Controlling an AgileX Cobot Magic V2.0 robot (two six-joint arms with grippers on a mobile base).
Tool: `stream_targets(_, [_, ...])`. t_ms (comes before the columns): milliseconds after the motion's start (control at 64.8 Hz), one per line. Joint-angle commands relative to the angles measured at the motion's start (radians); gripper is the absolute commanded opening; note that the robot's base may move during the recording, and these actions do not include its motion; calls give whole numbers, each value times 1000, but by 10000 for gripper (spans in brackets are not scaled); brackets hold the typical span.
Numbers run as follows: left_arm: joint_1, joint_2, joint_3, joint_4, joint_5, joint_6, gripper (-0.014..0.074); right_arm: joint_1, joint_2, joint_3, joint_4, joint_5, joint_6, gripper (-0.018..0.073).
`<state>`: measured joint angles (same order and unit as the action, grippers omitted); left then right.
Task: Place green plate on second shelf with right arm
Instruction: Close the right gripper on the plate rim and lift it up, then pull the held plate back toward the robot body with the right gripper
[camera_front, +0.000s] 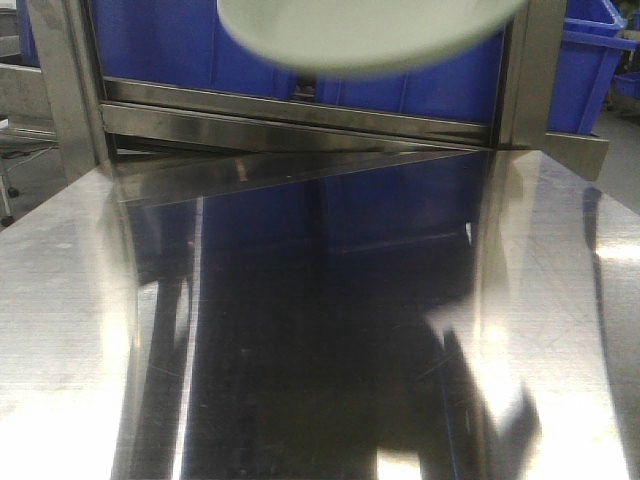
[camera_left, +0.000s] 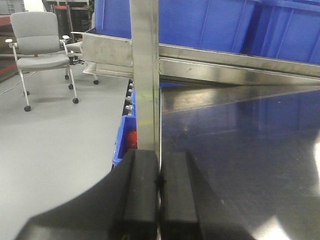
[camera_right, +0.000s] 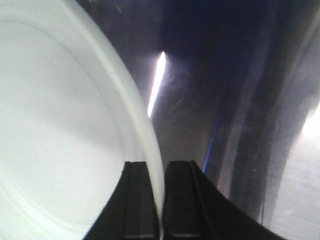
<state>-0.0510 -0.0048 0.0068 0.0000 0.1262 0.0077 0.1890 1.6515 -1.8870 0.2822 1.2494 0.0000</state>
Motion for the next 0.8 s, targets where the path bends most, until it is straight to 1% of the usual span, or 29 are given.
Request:
stream_targets(0, [-6, -18, 42, -12, -84, -8, 130, -3, -144, -30, 6, -13, 7, 57])
stream_targets(278, [-6, -18, 42, -12, -84, -8, 130, -3, -428, -20, -37, -13, 15, 57])
stream_targets(401, [-6, -18, 42, -12, -84, -8, 130, -3, -604, 48, -86, -23, 34, 57])
stream_targets(463, [-6, -18, 42, -12, -84, -8, 130, -3, -700, 111, -129, -40, 34, 57])
stream_targets(587, [-6, -18, 42, -12, -84, -8, 130, -3, -929, 283, -219, -132, 34, 57])
stream_targets(726, [-6, -18, 42, -12, -84, -8, 130, -3, -1205, 531, -295, -281, 34, 57])
stream_targets(787, [-6, -18, 42, -12, -84, -8, 130, -3, -1353, 640, -329, -370, 34, 57])
